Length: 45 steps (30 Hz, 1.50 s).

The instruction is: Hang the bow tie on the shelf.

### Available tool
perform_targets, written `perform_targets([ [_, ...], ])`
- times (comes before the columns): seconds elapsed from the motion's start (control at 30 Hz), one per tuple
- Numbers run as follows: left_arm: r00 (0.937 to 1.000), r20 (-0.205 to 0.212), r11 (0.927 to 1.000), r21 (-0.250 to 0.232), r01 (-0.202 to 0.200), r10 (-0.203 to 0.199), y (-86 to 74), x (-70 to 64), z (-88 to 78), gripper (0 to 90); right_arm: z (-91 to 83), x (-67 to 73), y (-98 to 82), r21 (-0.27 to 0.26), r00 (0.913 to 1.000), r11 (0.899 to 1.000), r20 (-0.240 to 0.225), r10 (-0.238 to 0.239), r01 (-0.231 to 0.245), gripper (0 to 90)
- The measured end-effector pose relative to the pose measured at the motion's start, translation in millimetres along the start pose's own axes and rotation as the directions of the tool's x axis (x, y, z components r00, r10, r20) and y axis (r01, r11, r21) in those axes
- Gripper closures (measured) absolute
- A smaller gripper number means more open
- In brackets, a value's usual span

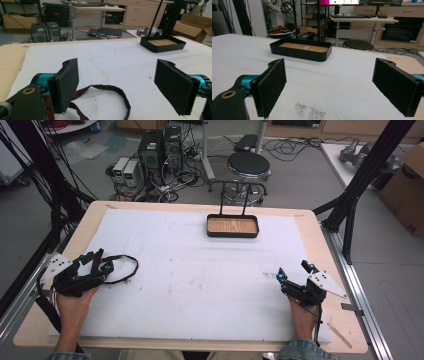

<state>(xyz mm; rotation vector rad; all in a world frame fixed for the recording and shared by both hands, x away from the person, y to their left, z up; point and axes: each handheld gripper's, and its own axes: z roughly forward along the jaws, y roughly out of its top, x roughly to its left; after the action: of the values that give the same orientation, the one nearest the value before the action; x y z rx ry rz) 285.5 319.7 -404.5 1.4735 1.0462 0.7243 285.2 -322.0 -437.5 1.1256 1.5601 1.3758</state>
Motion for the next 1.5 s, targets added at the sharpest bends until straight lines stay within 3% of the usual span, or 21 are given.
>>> perform_targets([
  [0.4, 0.9997, -0.001, 0.9997, 0.001, -0.023, 0.023, 0.6, -3.2, -0.9, 20.7, 0.4, 0.1, -0.1, 0.001, 1.0, 1.0, -0.002, -0.003, 0.003, 11.0],
  [1.17, 0.9998, -0.017, 0.9999, -0.004, -0.015, 0.014, 0.6, 0.6, -3.5, 20.9, 0.5, 0.0, 0.0, 0.0, 0.9999, 1.0, -0.009, -0.007, 0.007, 12.5],
  [1.37, 0.9987, -0.051, 1.0, 0.004, 0.001, -0.001, -1.0, 7.1, -4.3, 21.0, 0.5, 0.3, -0.1, 0.002, 0.9999, 1.0, -0.011, -0.003, 0.003, 12.5],
  [1.5, 0.9937, -0.111, 0.9995, 0.025, 0.019, -0.016, -5.6, 16.9, -4.8, 21.8, 0.6, 0.2, -0.1, 0.001, 0.9999, 1.0, -0.012, -0.006, 0.006, 12.5],
])
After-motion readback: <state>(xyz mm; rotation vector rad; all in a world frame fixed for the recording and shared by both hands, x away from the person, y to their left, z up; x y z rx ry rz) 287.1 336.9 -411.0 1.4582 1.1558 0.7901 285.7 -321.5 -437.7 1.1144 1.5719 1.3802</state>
